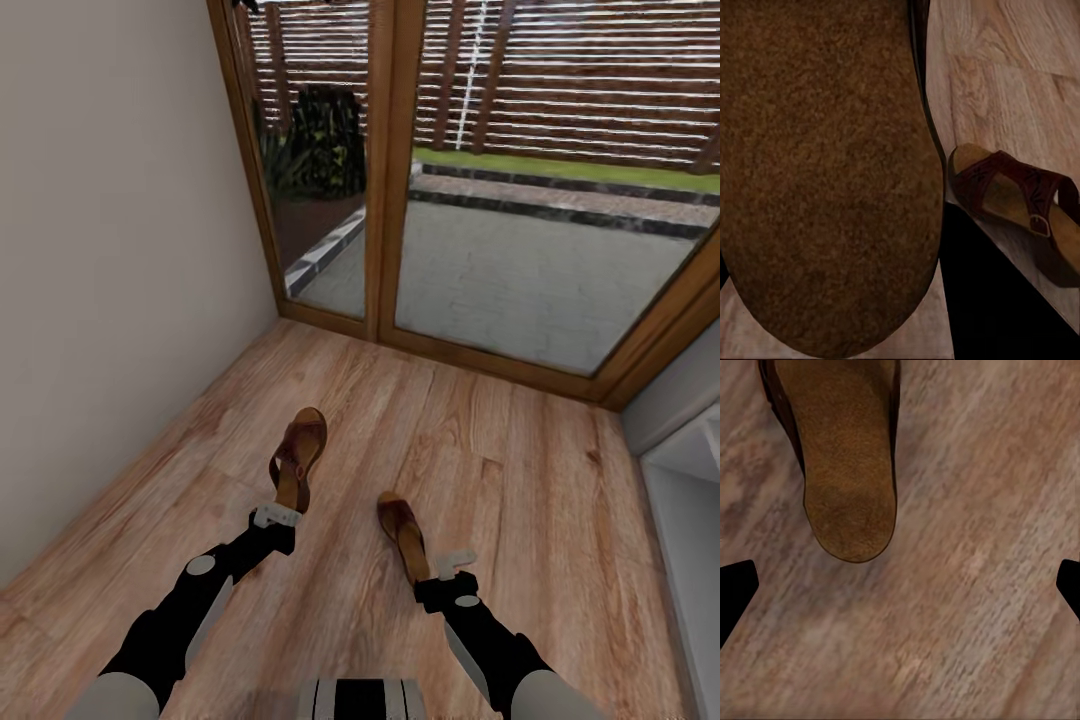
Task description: Pick up the two gym shoes and the two sandals from the corridor floor and place them onto the hallstand (shoe rack) in the corridor, making sure they are on the rack and not on the floor. Arrange them so the two gym shoes are next to each other and the two sandals are next to each other.
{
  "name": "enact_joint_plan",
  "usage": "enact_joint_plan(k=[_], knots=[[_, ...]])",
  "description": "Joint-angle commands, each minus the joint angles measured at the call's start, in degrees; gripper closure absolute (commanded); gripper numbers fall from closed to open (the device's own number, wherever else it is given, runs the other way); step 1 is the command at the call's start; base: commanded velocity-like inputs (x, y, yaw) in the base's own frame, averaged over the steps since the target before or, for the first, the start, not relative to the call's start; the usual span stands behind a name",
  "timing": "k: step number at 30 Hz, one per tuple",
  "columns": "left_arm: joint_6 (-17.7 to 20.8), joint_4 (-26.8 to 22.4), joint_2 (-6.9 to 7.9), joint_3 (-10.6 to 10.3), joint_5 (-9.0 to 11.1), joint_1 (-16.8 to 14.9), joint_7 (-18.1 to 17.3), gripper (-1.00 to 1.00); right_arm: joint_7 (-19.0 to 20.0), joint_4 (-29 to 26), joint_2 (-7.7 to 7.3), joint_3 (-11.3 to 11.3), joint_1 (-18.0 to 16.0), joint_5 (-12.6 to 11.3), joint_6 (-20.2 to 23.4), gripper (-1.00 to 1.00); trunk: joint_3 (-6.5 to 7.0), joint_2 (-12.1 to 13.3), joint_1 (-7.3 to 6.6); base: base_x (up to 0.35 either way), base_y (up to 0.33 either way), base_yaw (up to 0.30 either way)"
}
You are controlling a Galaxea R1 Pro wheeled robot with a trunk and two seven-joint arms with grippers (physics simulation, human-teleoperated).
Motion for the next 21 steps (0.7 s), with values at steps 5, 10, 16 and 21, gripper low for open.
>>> enact_joint_plan(k=[5, 10, 16, 21], knots=[[0.1, 0.0, 0.04, -0.1, 0.1, 0.0, -0.1, 1.0, -0.5, -0.1, -0.05, 0.5, 0.0, -0.3, 0.4, -1.0, -1.53, -0.1, 0.11, 0.0, 0.0, 0.126], [0.1, 0.0, 0.04, -0.1, 0.2, 0.0, 0.0, 1.0, -0.5, -0.2, -0.05, 0.5, 0.0, -0.3, 0.4, -1.0, -3.0, -0.2, 0.24, 0.0, 0.0, 0.172], [0.1, 0.0, 0.11, 0.0, 0.2, 0.0, -0.1, 1.0, -0.5, -0.2, -0.05, 0.5, 0.0, -0.3, 0.4, -1.0, -3.21, -0.2, 0.24, 0.0, 0.0, 0.089], [0.1, 0.0, 0.13, 0.0, 0.1, 0.0, -0.1, 1.0, -0.5, -0.2, -0.05, 0.5, 0.0, -0.3, 0.4, -1.0, -3.23, -0.2, 0.24, 0.0, 0.0, 0.016]])
